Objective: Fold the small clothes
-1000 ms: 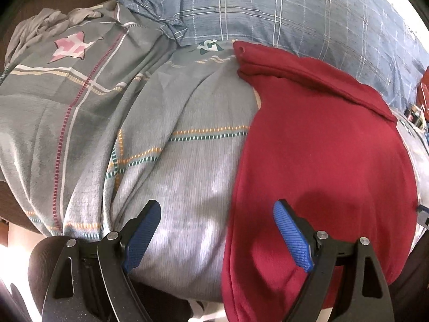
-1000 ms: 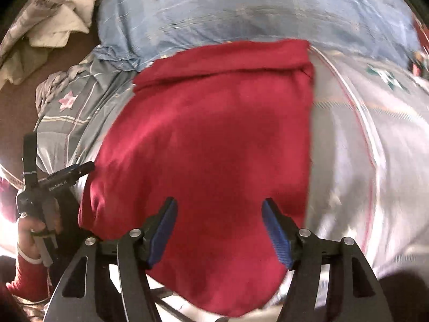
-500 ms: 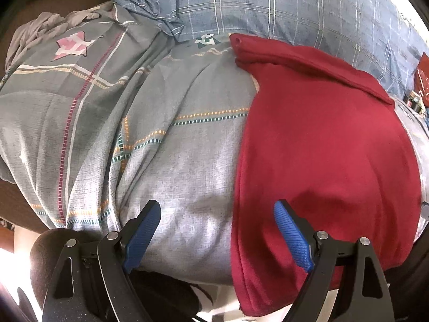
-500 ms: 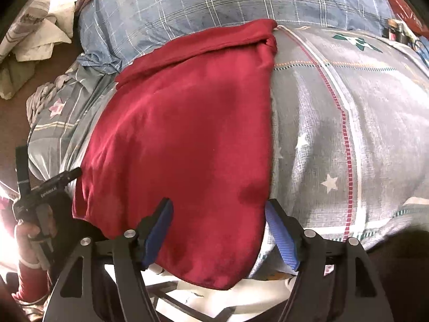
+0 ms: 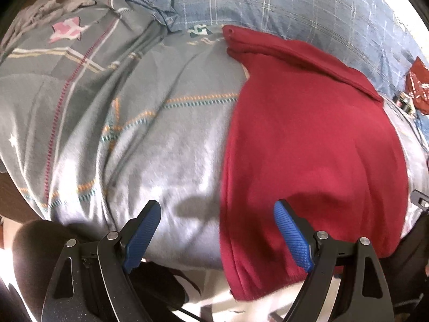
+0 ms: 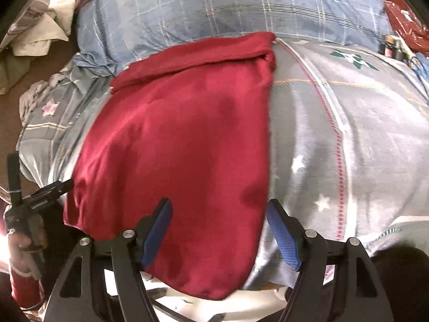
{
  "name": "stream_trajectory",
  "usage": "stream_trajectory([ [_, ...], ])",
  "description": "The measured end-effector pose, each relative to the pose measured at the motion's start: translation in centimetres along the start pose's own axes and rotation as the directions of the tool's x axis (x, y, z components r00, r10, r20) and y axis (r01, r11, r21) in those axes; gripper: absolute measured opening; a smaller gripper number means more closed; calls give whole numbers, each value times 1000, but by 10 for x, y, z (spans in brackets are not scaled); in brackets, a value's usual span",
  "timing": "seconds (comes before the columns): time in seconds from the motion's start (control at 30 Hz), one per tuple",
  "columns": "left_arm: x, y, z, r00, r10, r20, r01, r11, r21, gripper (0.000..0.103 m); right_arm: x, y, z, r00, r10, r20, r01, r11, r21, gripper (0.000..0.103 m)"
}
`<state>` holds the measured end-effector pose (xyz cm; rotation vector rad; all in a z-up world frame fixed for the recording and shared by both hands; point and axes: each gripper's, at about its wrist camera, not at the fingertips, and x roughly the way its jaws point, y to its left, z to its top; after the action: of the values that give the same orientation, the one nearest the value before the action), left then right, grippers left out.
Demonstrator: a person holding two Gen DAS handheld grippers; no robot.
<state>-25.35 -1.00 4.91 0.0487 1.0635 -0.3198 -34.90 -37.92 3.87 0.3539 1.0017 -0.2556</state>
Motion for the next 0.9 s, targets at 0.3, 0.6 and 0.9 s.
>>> stream_trajectory([
  [0.3, 3, 7, -10, 997, -65, -49, 66, 998, 19, 86, 0, -25, -29, 993, 81, -86, -75, 995, 66, 74],
  [0.6, 5, 7, -9, 995, -82, -52, 82, 997, -7, 86, -16, -22, -30, 992, 124, -2, -124, 992, 35, 71],
  [0.9, 6, 3, -8, 996, -66, -58, 66, 998, -3, 86, 15, -29, -3, 988, 153, -13, -153, 988, -27, 71],
])
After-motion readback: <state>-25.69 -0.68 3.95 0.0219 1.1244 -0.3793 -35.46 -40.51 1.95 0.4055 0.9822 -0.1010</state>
